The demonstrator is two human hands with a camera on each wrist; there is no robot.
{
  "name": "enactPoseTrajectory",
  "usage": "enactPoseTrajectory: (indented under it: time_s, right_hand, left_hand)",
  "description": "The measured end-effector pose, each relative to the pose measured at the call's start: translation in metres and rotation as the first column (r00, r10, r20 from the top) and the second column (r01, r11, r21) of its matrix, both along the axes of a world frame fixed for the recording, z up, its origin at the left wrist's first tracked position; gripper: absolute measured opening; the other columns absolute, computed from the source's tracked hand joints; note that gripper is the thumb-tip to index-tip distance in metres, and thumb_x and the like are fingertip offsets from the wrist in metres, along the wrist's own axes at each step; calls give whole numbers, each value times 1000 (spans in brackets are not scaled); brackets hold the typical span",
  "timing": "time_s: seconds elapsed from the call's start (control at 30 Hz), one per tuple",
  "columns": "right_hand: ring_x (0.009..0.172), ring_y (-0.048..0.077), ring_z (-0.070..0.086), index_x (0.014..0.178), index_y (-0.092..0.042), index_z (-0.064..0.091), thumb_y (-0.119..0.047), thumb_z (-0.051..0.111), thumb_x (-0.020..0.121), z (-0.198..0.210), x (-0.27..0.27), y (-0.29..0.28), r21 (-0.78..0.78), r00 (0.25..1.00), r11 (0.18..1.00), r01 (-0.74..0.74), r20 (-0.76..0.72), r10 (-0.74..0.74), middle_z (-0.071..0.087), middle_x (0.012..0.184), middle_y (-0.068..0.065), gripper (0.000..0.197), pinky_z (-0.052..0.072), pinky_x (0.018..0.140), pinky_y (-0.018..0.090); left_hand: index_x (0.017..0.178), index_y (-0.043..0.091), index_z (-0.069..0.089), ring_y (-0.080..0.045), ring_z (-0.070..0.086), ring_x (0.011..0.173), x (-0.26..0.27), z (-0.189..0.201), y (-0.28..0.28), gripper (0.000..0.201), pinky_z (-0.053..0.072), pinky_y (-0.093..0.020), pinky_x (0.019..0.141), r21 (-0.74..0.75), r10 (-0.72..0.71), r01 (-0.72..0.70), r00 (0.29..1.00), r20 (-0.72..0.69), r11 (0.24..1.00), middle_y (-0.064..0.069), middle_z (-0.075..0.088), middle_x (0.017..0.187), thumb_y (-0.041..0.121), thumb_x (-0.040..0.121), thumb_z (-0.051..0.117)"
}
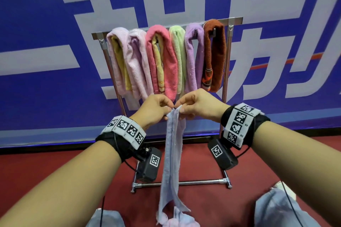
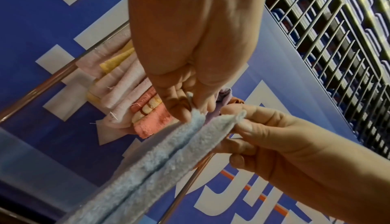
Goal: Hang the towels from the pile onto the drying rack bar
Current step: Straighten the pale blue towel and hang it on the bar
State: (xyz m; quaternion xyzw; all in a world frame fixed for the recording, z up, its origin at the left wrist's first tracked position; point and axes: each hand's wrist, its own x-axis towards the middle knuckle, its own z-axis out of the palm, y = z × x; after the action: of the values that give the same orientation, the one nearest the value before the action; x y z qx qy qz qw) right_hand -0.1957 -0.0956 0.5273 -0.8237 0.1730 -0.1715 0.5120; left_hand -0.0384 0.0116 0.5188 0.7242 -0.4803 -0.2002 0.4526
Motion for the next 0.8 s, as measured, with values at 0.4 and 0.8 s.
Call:
enactPoseTrajectory:
  time_s: [0.4, 0.8]
  right_hand:
    - [62, 8, 61, 80, -6, 74, -29, 80, 80, -7, 12, -4, -325, 985, 931, 168, 94, -145, 70, 70, 8, 24, 48, 59, 23]
    - [75, 19, 62, 79, -12, 72, -28, 75, 84, -11, 19, -1, -411, 980, 897, 162, 172, -98, 69, 75, 3, 17, 50, 71, 32]
  left_hand:
    - [97, 4, 73, -8, 63, 65, -11, 13, 10, 22, 54, -18, 68, -31, -92, 92, 996, 17, 995, -5, 70, 78, -11, 87, 60]
    - [102, 5, 58, -19, 68, 68, -12, 14, 12, 31, 56, -37, 75, -52, -103, 104, 994, 25, 993, -14, 72, 77, -14, 79, 65]
